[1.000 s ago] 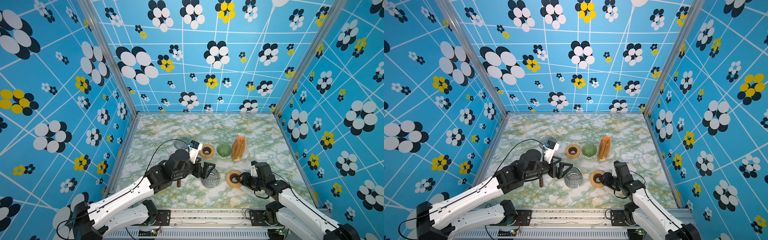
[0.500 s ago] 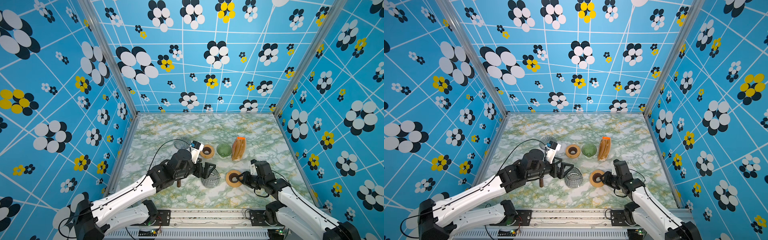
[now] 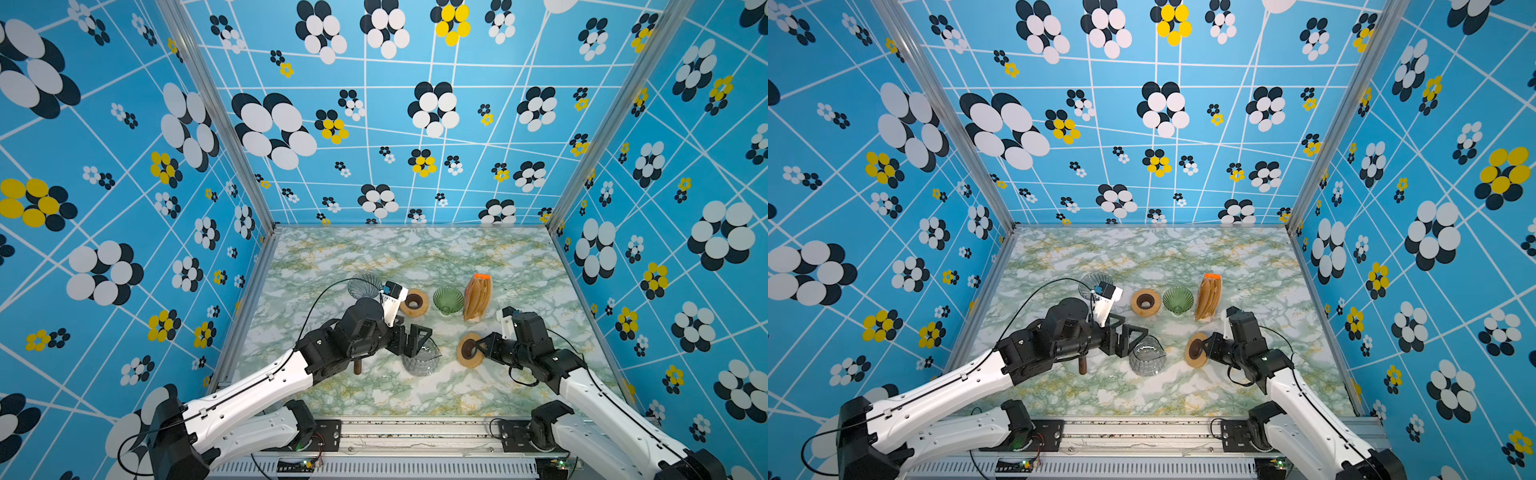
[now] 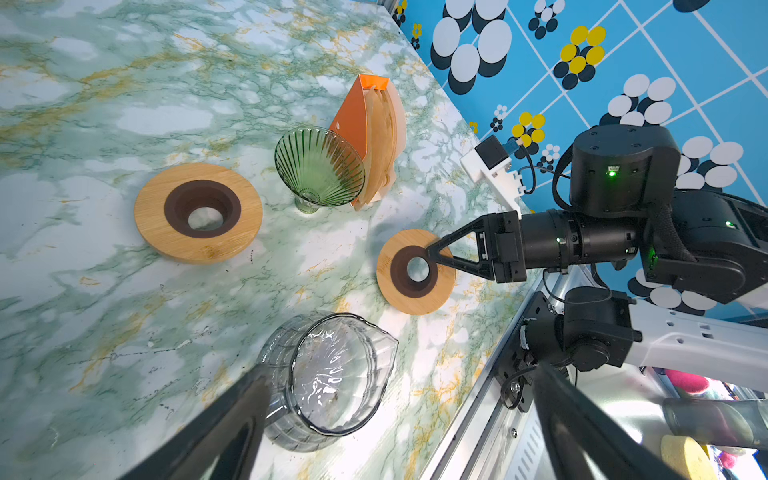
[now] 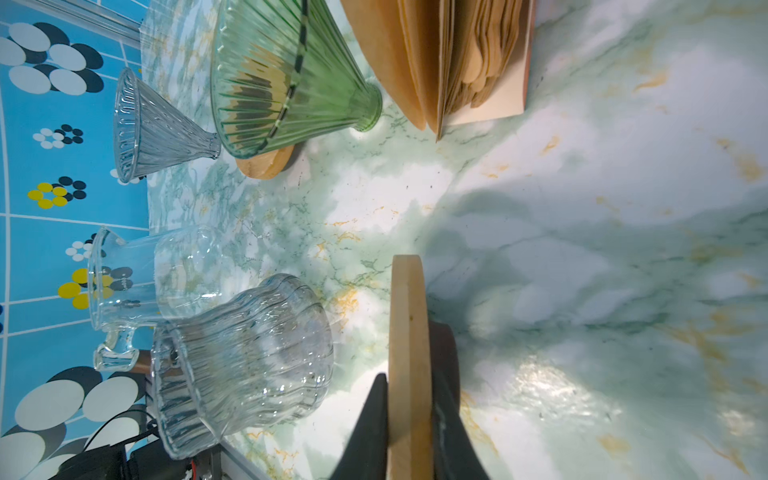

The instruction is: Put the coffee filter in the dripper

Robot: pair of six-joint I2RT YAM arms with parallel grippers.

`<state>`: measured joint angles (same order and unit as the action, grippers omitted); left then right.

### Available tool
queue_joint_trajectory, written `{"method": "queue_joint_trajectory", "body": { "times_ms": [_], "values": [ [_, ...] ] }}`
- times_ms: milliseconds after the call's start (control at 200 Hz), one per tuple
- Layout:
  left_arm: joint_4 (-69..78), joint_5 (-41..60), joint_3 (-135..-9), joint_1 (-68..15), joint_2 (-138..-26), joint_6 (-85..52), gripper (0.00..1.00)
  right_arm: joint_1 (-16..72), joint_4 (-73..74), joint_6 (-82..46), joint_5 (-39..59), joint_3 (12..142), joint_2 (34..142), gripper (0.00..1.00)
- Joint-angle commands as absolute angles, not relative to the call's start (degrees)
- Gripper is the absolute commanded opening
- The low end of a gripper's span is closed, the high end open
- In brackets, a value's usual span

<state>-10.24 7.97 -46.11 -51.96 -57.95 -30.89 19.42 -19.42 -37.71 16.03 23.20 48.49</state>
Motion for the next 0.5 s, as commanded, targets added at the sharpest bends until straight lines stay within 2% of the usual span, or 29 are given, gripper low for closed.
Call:
{"method": "queue_joint_trajectory", "body": {
  "times_ms": [0,495],
  "values": [
    [-9.1,7.6,-45.7,-51.7,-56.6,-31.1,0.99,19.7,-25.1,-35.2,11.8,25.6,48.3,0.17],
    [-7.7,9.1,-44.8,-51.6,-55.8,-31.2,0.99,30.5,-35.7,-31.0,-5.9,35.5,51.9,0.16]
  ]
}}
